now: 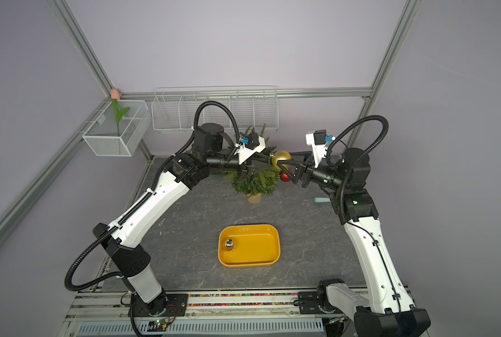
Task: Decorate the small christmas tree with ornaments
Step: Hang an ornament on the christmas tree.
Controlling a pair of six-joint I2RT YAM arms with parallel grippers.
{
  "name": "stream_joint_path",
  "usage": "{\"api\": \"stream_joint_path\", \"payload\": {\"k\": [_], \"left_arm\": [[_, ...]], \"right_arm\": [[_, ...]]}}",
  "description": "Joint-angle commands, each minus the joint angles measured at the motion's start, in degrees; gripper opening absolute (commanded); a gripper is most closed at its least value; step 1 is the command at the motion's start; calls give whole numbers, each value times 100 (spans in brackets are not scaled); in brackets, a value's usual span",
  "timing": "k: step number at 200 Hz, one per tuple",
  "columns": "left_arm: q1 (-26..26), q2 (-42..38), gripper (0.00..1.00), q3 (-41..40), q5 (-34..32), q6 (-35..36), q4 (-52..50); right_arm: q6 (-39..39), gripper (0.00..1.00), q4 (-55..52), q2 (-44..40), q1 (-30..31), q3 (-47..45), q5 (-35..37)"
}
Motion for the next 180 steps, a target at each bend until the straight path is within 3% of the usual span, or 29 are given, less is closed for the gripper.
{"api": "stream_joint_path", "payload": {"k": [1, 41, 95, 129, 180], "left_arm": [[-2, 17, 25, 147, -40, -28, -27], [-1, 142, 13, 363, -100, -26, -195], [-18, 181, 2, 409, -807, 357, -481], [-279, 204, 0, 312, -1757, 1247, -783], [-457, 677, 0, 796, -2466, 1688, -1289]], "right_arm": [[-111, 44, -38, -117, -27, -42, -26], [-243, 44, -229, -183, -32, -76, 34], [-636, 42, -962, -181, -41, -61, 487], [-789, 41, -1319, -126, -34, -94, 750], [-971, 41, -1527, -67, -40, -267, 844]]}}
